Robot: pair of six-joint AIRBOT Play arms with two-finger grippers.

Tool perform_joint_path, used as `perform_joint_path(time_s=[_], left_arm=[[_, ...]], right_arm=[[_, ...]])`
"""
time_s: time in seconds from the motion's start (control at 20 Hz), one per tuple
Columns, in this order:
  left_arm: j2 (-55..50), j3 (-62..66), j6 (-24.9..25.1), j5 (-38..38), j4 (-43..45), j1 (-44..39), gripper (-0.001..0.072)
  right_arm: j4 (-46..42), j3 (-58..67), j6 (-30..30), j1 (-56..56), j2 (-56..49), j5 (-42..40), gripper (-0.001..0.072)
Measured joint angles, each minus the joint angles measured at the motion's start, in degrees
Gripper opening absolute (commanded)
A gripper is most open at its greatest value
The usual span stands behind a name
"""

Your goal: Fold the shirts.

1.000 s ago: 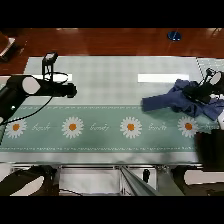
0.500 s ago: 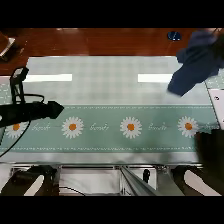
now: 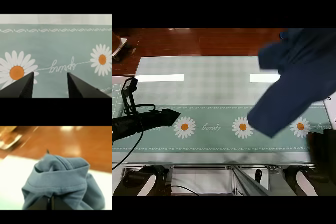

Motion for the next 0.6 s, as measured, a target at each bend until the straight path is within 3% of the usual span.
perform_joint_path(time_s=[0.15, 0.3, 0.6], left_arm=[[0.1, -0.1, 0.0, 0.0, -0.6, 0.0, 0.0507], [0.1, -0.2, 0.1, 0.2, -0.8, 0.0, 0.0507], [0.1, -1.7, 0.2, 0.4, -1.3, 0.0, 0.0507]], right_arm=[[-2.5, -8.3, 1.5, 11.0, 0.9, -0.1, 0.0020], [-6.9, -18.7, 5.9, 23.6, -0.9, -5.3, 0.0020], [-8.7, -28.8, 11.3, 43.3, -16.1, -19.9, 0.0042]])
